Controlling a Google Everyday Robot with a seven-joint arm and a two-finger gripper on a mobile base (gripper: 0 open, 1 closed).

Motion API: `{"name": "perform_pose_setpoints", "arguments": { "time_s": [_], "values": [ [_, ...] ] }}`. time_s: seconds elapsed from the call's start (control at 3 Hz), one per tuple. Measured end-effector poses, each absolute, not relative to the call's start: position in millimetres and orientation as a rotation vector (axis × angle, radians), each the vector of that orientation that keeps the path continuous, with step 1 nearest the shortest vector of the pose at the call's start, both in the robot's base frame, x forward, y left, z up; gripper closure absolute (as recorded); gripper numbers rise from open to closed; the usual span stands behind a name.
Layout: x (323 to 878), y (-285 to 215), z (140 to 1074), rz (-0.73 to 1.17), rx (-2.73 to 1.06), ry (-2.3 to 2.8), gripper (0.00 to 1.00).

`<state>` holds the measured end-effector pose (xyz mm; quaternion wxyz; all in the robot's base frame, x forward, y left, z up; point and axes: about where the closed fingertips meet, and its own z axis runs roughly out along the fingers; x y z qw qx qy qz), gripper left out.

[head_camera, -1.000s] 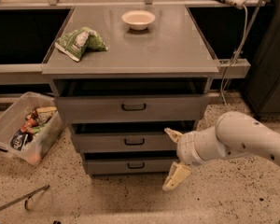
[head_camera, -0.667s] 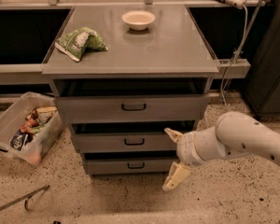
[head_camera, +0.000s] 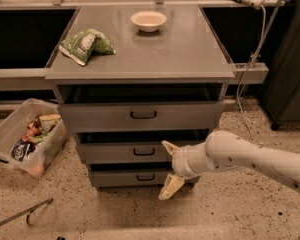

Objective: Open middle drawer

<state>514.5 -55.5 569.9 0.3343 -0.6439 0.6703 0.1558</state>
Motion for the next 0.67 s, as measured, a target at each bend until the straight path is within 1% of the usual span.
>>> {"name": "perform_pose_setpoints", "arguments": {
  "time_s": [0.33, 0.67],
  "values": [
    [548, -36, 538, 0.358, -1.658, 1.745, 0.0],
    [587, -37, 518, 0.272, -1.668, 1.778, 0.0]
  ]
}}
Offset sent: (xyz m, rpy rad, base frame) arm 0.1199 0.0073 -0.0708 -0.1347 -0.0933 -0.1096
